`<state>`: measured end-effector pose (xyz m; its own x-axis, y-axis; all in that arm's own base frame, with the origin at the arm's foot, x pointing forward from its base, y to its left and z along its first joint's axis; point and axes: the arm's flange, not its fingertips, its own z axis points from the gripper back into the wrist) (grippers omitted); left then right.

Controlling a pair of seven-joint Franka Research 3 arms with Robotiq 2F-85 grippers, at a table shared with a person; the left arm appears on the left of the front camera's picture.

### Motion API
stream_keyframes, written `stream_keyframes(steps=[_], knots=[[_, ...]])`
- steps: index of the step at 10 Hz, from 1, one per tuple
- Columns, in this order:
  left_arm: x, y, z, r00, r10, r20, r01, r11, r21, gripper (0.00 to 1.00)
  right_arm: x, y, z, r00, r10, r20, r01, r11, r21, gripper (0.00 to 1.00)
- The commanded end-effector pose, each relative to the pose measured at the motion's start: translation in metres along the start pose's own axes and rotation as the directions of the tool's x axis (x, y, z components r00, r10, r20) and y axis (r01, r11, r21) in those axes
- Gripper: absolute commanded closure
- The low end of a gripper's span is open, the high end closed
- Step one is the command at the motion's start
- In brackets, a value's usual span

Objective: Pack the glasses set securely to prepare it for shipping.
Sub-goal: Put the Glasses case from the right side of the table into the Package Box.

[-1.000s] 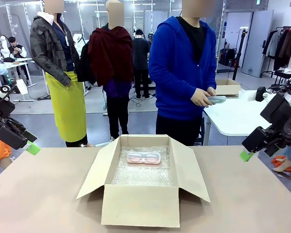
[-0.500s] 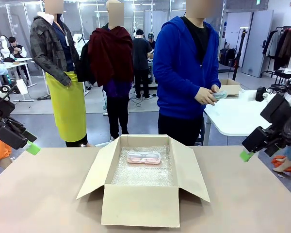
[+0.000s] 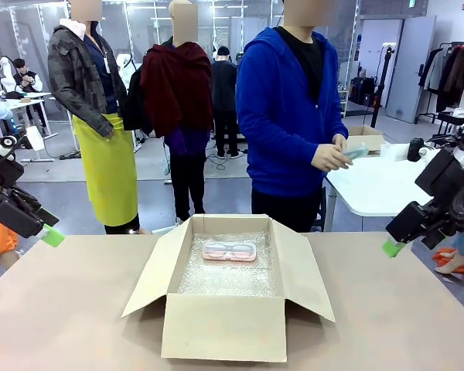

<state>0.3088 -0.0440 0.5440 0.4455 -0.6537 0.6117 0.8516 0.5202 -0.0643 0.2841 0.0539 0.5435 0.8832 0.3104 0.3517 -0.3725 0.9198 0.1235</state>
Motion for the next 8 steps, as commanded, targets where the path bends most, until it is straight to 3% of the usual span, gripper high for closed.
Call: stream_keyframes(steps=[1, 8], knots=[[-0.001, 0.0014, 0.0008, 1.0, -0.016, 0.021, 0.017, 1.0, -0.02, 0.0, 0.002, 0.0012, -0.0004, 1.0, 0.006, 0.007, -0.006, 1.0, -0.017, 0.0], [-0.001, 0.0014, 0.0008, 1.0, -0.016, 0.021, 0.017, 1.0, -0.02, 0.0, 0.002, 0.0012, -0.0004, 1.0, 0.006, 0.007, -0.006, 1.0, -0.017, 0.0]])
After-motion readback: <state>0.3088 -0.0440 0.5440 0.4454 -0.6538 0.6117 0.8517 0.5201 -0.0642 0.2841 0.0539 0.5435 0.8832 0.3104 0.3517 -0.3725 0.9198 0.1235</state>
